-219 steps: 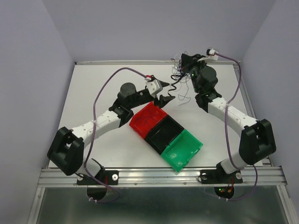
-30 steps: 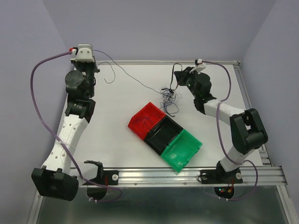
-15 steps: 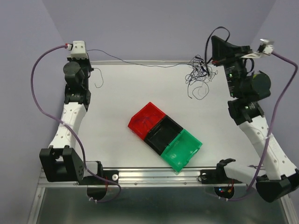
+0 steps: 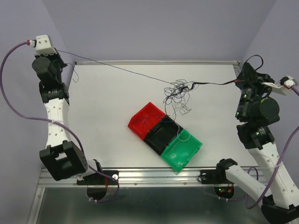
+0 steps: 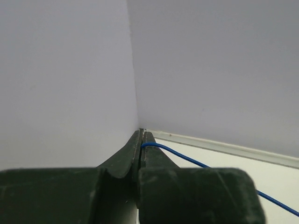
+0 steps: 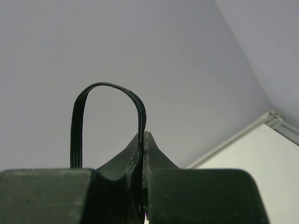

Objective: Untangle the cables

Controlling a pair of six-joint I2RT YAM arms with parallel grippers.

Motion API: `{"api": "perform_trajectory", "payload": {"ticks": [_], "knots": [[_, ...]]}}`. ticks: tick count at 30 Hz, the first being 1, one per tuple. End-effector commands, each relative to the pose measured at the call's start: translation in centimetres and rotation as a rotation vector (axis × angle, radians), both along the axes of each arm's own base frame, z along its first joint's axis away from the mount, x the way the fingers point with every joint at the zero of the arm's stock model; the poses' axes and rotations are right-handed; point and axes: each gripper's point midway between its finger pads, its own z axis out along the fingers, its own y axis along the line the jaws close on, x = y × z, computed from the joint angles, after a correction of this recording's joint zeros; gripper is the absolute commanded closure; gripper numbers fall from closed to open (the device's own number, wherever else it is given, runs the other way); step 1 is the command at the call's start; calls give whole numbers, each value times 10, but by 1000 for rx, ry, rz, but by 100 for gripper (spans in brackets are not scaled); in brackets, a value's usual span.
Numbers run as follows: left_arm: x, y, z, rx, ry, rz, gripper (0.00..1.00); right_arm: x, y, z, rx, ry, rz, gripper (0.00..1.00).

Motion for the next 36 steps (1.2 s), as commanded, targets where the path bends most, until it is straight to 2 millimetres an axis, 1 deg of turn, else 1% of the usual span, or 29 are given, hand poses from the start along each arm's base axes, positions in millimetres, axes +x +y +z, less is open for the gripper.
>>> {"api": "perform_trajectory", "payload": {"ticks": [1,3,4,5,7,8,10,13,14,16,17,18,19,20,21,22,23,24,25,26,27,28,29,31,32,33,34,35,36], "knots": [[-10,12,40,-3,-89,-6,100,-15,-39,-14,81,45,-200,100],[-9,18,43,1,-88,0,100,-18,-46,-12,92,54,-245,99],[-4,21,39,-5,-73,1,100,-21,-51,-6,106,45,-264,100],[-2,24,46,-1,-83,5,100,-20,-52,-5,99,56,-282,99],[6,34,37,-39,-56,12,100,-22,-60,-4,116,68,-331,99],[8,37,37,-41,-54,10,100,-23,-61,-2,112,70,-338,99],[9,40,36,-44,-56,6,100,-19,-60,-6,98,91,-352,99],[10,30,34,-35,-64,-46,100,-6,-53,-16,52,129,-341,100],[8,28,37,-30,-72,-52,100,-1,-51,-20,52,138,-339,100],[9,29,39,-30,-71,-49,100,11,-50,-35,34,175,-353,100],[8,30,42,-24,-73,-42,100,17,-48,-37,20,180,-344,99],[7,25,44,-16,-74,-63,100,27,-38,-39,-25,190,-297,100],[4,19,47,1,-84,-95,100,43,-26,-47,-82,221,-254,99],[-3,6,46,14,-91,-137,100,53,-17,-53,-124,245,-223,99],[-6,-11,51,43,-110,-210,100,62,-6,-60,-149,256,-168,99],[-14,-29,53,55,-120,-259,100,76,9,-80,-192,294,-105,99],[-17,-41,55,65,-123,-295,100,81,11,-93,-203,323,-101,99],[-22,-53,56,74,-127,-332,100,88,25,-105,-235,337,-27,91],[-27,-66,57,86,-131,-378,100,93,34,-118,-256,359,15,88],[-37,-76,67,104,-155,-397,100,97,41,-142,-280,405,52,85],[-40,-93,66,102,-157,-435,100,101,50,-157,-277,425,99,84],[-45,-100,69,128,-165,-446,100,103,53,-171,-277,449,114,84],[-54,-108,80,144,-191,-456,100,108,56,-191,-288,492,129,84],[-63,-124,89,149,-202,-495,100,112,67,-210,-324,542,181,67],[-67,-130,101,156,-219,-510,100,114,71,-217,-337,562,201,52],[-69,-139,102,151,-212,-543,100,117,77,-228,-350,593,232,20],[-72,-144,107,151,-218,-564,100,118,81,-234,-360,608,252,14],[-76,-153,115,135,-228,-615,100,119,90,-238,-377,611,305,9],[-78,-155,119,125,-234,-622,100,118,95,-238,-387,607,337,8]]}}
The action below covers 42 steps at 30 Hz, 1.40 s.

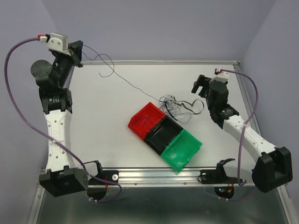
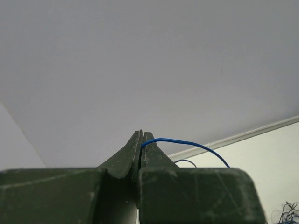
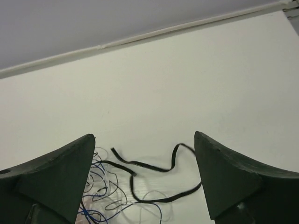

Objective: Untangle the cables

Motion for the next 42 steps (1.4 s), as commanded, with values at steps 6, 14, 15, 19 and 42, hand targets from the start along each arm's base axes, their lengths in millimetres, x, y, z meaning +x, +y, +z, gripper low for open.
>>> {"api": "perform_trajectory", "payload": {"ticks": [6,14,15,19,42], "knots": [[-32,-59,54,-3,-67,-281,100,-8,134,34,-14,-161,779,9],[-34,-82,76,-39,-57,-363,100,-18,240,19,-227,-269,1169,9],[-34,-83,77,-42,-56,-365,100,-12,250,4,-235,-242,1189,9],[-30,-81,83,-49,-65,-358,100,0,276,-13,-254,-221,1230,10],[40,-109,-4,-78,135,-441,100,11,283,104,-83,-402,1067,99]]}}
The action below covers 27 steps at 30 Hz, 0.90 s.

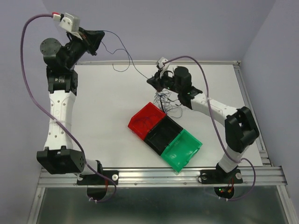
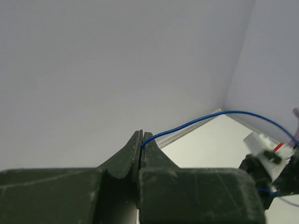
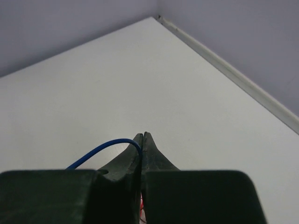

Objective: Untangle the cables

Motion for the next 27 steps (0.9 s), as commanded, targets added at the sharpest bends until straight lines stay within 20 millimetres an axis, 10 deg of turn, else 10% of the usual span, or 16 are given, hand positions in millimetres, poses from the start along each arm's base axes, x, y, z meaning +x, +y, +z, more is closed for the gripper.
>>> {"api": "perform_trajectory", "payload": {"ticks": [1,7,13,27], "knots": [[27,-42,-56,26,87,-112,100,-7,-5,135,240,-171,-46,100],[43,-109,-116,31,191,-274,100,26,-27,197,335,-240,-255,100],[50,-158,-146,63,242,-423,100,43,-26,207,360,-227,-302,99],[17,-170,-148,125,158,-581,97,57,-20,172,312,-184,-301,100]]}}
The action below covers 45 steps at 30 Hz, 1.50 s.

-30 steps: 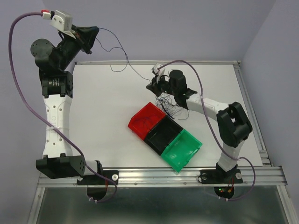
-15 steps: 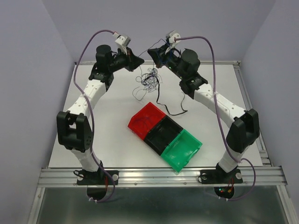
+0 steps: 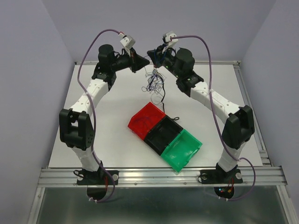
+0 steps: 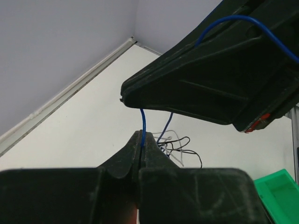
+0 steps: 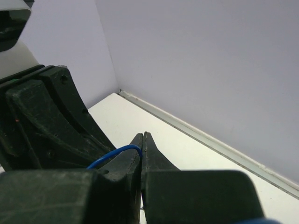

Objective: Untangle the cables

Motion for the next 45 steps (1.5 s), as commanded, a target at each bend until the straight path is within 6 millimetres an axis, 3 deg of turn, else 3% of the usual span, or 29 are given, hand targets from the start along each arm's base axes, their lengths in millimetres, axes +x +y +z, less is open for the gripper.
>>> {"api": "perform_trajectory", "payload": {"ticks": [1,7,10,15,24,27,28,29,33,34,35,36,37,38,43,44,45], "knots": [[-32,-2,47,-28,-174,-97,96,-1,-2,22,45,-64,10,100],[-36,-11,39,-20,-175,-153,87,-3,2,25,75,-69,32,99],[-39,-16,37,-17,-179,-168,74,-5,3,28,84,-72,48,100],[-41,-20,36,-20,-170,-187,63,-5,7,28,94,-68,66,99],[-17,-22,39,-25,-179,-99,61,-10,17,32,129,-46,127,100],[-11,-24,36,-24,-172,-92,73,-11,15,36,137,-47,126,99],[-9,-24,33,-23,-164,-89,94,-12,15,37,138,-49,126,100],[-8,-24,32,-22,-159,-83,100,-12,14,38,139,-49,121,99],[-4,-23,31,-23,-156,-67,100,-14,12,39,144,-44,115,99],[-3,-23,29,-22,-151,-57,100,-13,10,38,146,-40,111,98],[2,-20,30,-24,-148,-30,100,-17,5,36,145,-34,96,72],[2,-19,32,-26,-151,-23,100,-19,1,33,144,-27,83,57],[4,-18,31,-23,-142,-16,100,-22,-4,32,145,-23,65,44],[8,-15,31,-25,-132,1,100,-27,-15,19,147,-5,27,38],[17,-9,31,-32,-61,25,100,-46,-53,-20,126,35,-78,39],[19,-8,30,-33,-51,28,100,-49,-57,-22,125,25,-82,45],[17,-8,32,-38,-40,25,100,-56,-59,-38,103,43,-70,48]]}}
